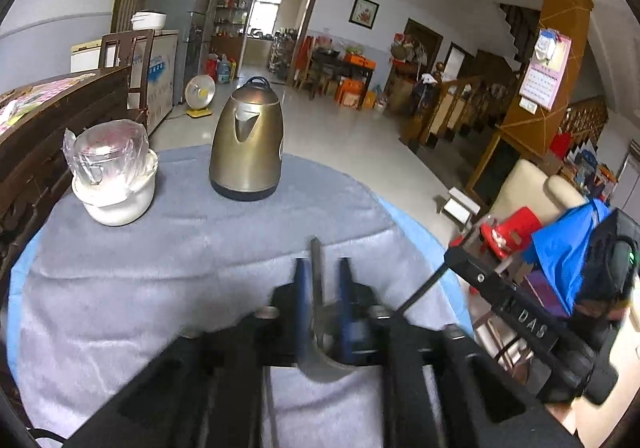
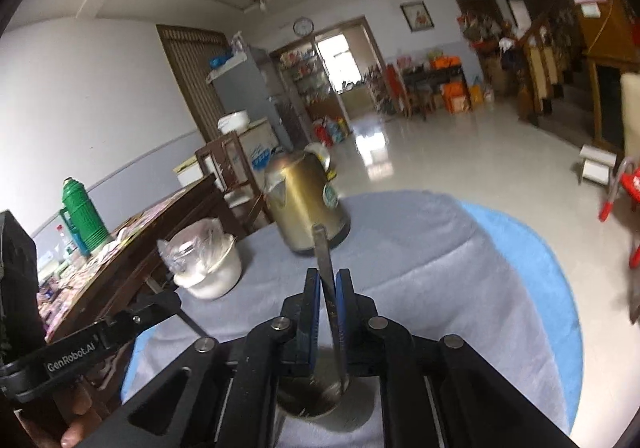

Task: Organize utensils
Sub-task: 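Lift the chopstick with the right tool and drop it into the grey cup, then lower the right tool back to the chopsticks and grasp another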

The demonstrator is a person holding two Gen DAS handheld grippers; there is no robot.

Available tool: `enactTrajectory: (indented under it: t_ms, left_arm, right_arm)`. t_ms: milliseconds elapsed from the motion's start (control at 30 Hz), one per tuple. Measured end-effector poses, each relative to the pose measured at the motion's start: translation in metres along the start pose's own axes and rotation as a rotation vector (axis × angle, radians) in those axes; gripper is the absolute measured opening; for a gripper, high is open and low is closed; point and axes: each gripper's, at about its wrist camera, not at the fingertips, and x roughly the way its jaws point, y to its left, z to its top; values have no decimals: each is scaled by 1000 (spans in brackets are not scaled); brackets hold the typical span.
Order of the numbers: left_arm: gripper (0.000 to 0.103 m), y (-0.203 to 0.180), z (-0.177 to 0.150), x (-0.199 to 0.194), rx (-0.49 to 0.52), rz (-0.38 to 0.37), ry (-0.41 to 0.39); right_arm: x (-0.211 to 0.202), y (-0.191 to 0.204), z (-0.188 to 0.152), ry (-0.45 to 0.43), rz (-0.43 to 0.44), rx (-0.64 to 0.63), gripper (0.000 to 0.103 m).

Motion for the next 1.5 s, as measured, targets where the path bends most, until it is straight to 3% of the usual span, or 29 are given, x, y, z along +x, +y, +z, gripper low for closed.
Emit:
enactTrajectory:
  t_ms: [33,67,100,133,200,333,467,567,633,667,733,867,1167,1500]
  left_arm:
    - [44,3,-1,-9,2,1,-11]
    - [46,6,-4,-19,5,4,-32]
    - [49,10,-6,-28,10,7,-48]
    - [51,15,-11,-38,19,15,-57]
    - [54,28,-21,-53,19,47,-63]
    - [55,64,-52,-68,0,201,-2]
    - [55,98,-95,-67,-64,283,112]
    - [55,118,-126,-65,-109,316,187]
    - [55,127,-140,-64,-137,320,209]
    - [55,132,-146,-64,-151,321,219]
    - [55,138,-151,-62,-162,321,235]
    - [55,143,-149,-58,-170,309,258]
    - [55,171,-138,-5,-217,253,357]
    - [55,188,-123,47,-307,190,426]
  right_arm:
    - [-3,-3,-2,8,18,27,28]
    - [-4,-5,-4,9,28,45,36]
    - [-9,-8,-6,3,41,65,60]
    - [-16,-9,-9,-15,52,78,72]
    - [-37,-11,-18,-64,54,83,72]
    - [-70,-12,-41,-79,101,92,70]
    - [-74,0,-66,-11,125,71,69]
    - [-61,19,-90,78,141,23,59]
    - [-45,32,-104,144,136,-12,43]
    - [-38,35,-109,170,133,-16,40]
    - [-20,42,-122,240,123,-17,40]
    - [10,54,-134,298,89,-35,40]
    - [67,69,-148,369,-26,-98,38]
    - [121,78,-154,413,-177,-142,26]
